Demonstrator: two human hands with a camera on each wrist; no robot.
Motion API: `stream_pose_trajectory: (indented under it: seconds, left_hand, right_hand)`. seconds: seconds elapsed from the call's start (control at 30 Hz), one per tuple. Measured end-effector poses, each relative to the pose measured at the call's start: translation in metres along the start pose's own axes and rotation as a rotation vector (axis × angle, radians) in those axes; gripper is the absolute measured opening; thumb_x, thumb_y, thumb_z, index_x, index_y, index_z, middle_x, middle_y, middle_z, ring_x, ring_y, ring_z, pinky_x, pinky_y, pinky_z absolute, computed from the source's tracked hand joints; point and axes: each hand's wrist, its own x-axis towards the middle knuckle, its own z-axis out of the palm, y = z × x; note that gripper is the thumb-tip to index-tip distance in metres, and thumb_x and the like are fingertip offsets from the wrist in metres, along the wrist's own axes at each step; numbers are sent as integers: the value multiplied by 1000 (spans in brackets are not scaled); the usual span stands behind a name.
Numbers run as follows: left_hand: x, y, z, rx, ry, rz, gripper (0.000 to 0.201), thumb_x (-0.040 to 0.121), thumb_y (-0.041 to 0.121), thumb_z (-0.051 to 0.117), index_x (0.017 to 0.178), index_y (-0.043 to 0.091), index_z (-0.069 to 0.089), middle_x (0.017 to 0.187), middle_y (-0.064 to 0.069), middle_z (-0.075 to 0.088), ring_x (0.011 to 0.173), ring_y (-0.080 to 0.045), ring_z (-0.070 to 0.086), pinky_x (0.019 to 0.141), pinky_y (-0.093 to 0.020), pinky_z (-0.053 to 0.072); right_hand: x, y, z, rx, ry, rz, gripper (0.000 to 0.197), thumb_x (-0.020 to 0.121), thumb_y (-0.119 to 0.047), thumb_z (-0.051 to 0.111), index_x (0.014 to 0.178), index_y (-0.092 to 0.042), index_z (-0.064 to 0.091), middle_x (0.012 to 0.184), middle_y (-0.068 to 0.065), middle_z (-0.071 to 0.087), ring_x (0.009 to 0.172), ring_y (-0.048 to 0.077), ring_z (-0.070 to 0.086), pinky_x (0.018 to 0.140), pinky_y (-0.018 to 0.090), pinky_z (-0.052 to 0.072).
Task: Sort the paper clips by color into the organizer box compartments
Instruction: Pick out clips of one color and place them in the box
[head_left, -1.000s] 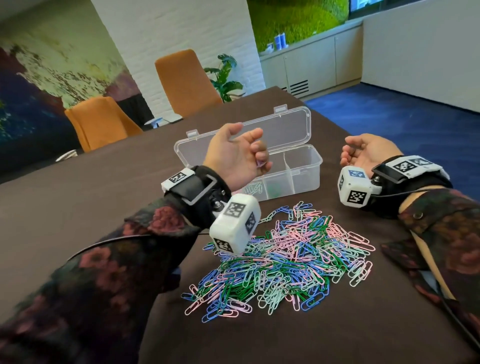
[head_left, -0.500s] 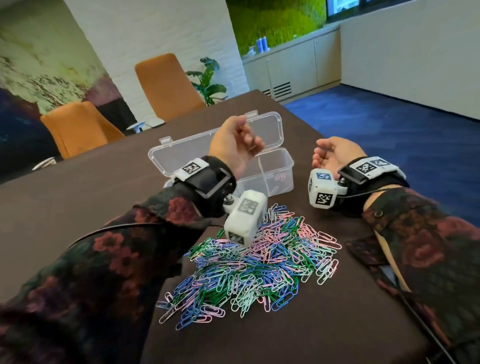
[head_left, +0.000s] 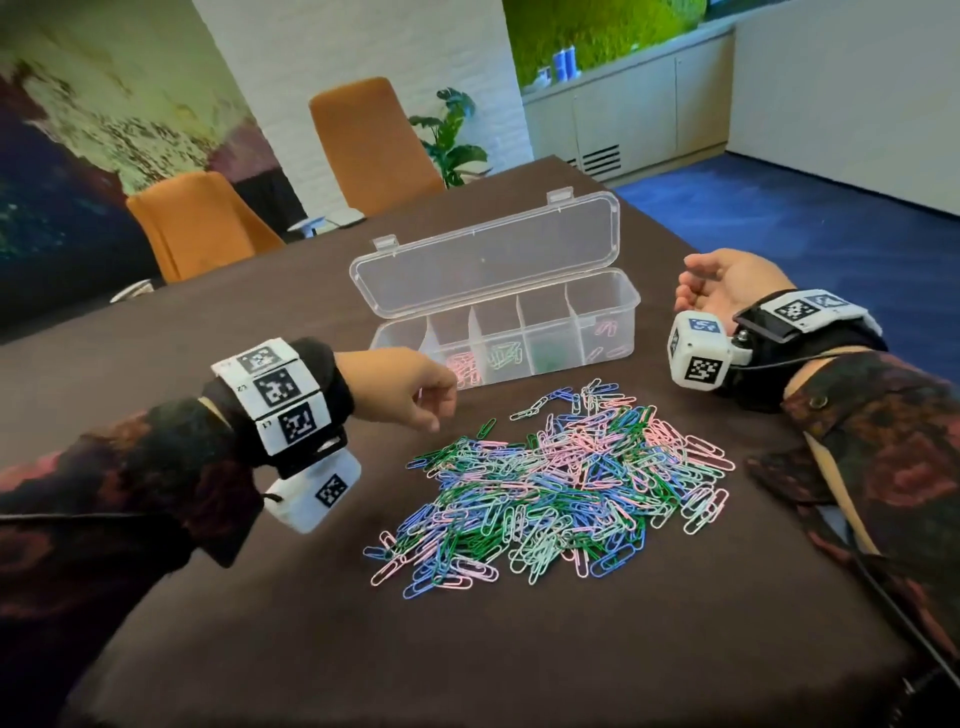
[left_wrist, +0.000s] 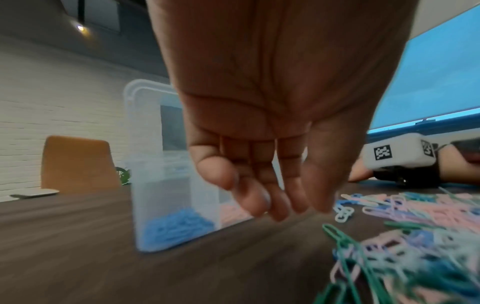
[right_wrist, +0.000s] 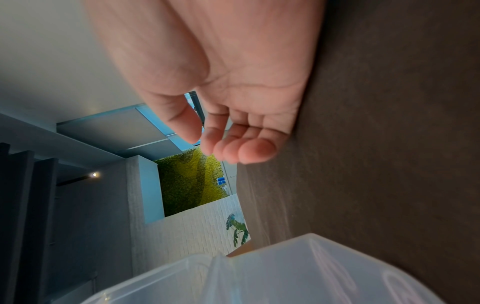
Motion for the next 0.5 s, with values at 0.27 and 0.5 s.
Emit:
stream_pose_trajectory:
  seconds: [0.27, 0.5]
  left_hand:
    - [-7, -13, 36, -76, -49, -70, 26, 80, 29, 74, 90, 21, 51, 75, 13, 52, 67, 0, 47, 57, -8, 34]
    - [-6, -14, 41, -202, 16, -36, 23, 81, 20, 73, 75, 24, 51, 67, 13, 52, 58, 6, 47, 57, -9, 33]
  right_hand:
    - [0, -1, -1, -12, -12, 0, 11, 90, -13, 47, 85, -10, 57, 76, 3, 49, 61, 13, 47, 47, 16, 46]
    - [-1, -1, -2, -21, -18, 1, 11, 90, -14, 48, 83, -11, 56, 76, 2, 49, 61, 12, 47, 48, 17, 46]
